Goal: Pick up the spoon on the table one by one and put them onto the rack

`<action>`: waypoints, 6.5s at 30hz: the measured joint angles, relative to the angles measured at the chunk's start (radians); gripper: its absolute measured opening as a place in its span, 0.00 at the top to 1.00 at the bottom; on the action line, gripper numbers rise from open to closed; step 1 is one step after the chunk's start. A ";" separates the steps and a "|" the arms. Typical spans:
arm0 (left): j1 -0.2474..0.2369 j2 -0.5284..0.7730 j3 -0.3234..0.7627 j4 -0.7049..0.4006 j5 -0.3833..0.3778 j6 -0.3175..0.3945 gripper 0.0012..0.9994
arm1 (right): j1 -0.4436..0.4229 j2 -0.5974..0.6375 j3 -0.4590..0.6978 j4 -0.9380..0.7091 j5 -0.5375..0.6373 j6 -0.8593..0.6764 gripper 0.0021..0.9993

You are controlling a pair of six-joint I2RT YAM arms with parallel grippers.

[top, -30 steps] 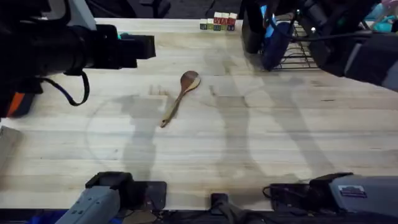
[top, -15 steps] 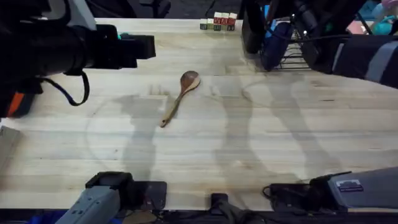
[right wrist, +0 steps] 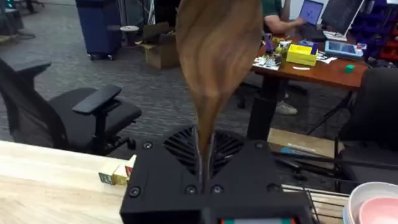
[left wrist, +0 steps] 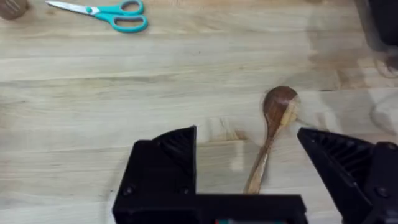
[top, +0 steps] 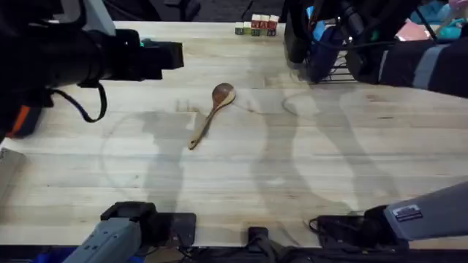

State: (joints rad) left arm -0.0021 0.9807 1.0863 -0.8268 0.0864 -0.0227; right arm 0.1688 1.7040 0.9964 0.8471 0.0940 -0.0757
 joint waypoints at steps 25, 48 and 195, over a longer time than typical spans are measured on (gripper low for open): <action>0.000 0.061 0.001 0.000 0.000 0.000 0.00 | 0.005 0.035 0.007 -0.247 0.000 0.016 0.97; 0.000 0.061 0.001 0.026 0.000 0.000 0.00 | 0.028 0.029 0.009 -0.313 0.000 0.000 0.58; -0.341 0.763 0.504 0.664 0.443 0.021 0.96 | 0.117 -0.766 0.013 -1.297 0.000 -0.075 0.01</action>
State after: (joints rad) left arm -0.3429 1.7439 1.5906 -0.1628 0.5294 -0.0019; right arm 0.2859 0.9379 1.0092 -0.4500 0.0940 -0.1506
